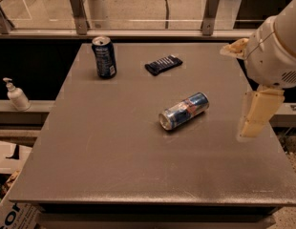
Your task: Place redbull can upright
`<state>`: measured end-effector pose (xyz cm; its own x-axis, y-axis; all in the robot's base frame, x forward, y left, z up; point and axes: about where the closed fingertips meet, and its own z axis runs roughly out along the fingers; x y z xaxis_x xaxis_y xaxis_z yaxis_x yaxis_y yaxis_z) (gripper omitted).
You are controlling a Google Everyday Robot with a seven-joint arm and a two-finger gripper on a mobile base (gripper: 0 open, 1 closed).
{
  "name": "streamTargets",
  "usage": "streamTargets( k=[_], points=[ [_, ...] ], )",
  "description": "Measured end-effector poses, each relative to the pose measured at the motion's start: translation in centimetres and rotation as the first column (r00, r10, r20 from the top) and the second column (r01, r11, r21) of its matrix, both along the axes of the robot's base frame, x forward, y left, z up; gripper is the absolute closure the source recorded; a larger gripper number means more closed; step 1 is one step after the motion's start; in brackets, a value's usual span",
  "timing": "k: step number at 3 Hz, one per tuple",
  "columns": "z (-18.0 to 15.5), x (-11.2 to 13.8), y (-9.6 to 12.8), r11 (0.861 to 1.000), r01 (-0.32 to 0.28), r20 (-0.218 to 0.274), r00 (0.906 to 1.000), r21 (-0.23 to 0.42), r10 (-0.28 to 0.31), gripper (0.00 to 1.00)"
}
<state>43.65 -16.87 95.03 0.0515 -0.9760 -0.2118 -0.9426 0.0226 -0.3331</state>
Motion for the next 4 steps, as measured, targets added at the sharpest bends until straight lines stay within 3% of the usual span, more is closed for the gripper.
streamTargets(
  k=[1,2,4],
  points=[
    [-2.2,0.3,2.5,0.988,-0.147,0.009,0.9890,-0.037,0.148,0.00],
    [-4.3,0.9,4.9,0.960,-0.260,-0.008,0.9654,-0.108,0.261,0.00],
    [-8.1,3.0,8.3,0.892,-0.371,-0.038,0.9266,-0.259,0.374,0.00]
  ],
)
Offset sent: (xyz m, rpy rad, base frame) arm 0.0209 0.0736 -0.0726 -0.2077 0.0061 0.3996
